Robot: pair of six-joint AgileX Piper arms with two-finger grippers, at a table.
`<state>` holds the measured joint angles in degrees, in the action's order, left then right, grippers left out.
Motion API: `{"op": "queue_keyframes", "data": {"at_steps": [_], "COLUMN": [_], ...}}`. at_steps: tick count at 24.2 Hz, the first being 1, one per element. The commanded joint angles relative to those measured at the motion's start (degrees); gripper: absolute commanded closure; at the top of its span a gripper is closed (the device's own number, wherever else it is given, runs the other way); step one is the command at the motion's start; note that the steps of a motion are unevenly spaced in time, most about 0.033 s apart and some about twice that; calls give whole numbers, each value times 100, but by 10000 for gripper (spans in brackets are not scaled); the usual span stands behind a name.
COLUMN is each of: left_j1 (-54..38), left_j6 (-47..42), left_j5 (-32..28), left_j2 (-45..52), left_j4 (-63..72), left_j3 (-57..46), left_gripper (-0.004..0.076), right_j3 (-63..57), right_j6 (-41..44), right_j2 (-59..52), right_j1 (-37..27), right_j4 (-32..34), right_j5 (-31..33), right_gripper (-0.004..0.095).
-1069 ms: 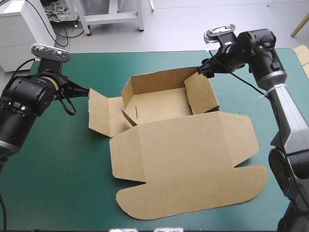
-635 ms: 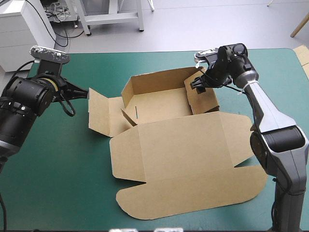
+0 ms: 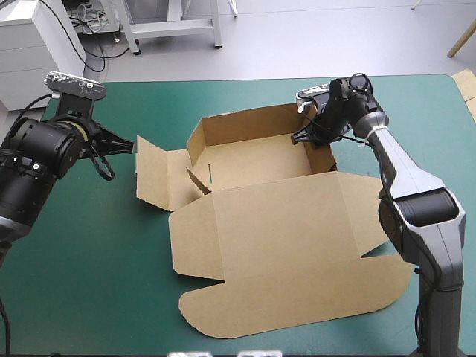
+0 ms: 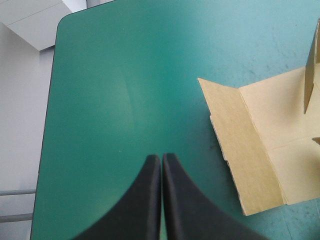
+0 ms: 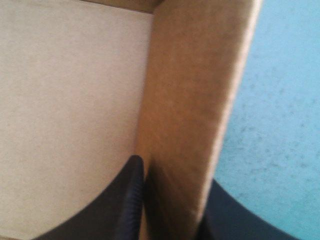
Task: Fold the box
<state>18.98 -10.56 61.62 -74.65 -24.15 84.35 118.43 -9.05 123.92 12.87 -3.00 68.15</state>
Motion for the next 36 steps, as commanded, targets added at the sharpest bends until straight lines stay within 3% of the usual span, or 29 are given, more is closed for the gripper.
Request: {"op": "queue_keyframes", "data": {"at_steps": [1,16,24,27,30,36], "left_j1": [-15,-3,-3,-3,-3,-606], "left_j6": [-9,58,132,132,328,1005], "left_j5": [-219,-189,-174,-26,9,-345], "left_j2": [156,156,146,146,146,146], "left_j4": [-161,-87,-108,-45,51,1283], "left_j3": [178,178,178,178,178,178], "left_gripper": [732,732,732,732,731,705], "right_j3": [143,155,155,54,-138,-537], "right_j6": [27,80,-260,-591,-1051,-1380], "right_j2": [-360,-445,-1452,-2074,-2652,-3234], "right_j1": [-43,-64,-409,-818,-1458,-2058], "right_j4": [-6,4,-65,-490,-1459,-1680], "right_j5": [-118,-118,-107,-107,-107,-107], "right_gripper": [924,929,929,930,930,930]}}
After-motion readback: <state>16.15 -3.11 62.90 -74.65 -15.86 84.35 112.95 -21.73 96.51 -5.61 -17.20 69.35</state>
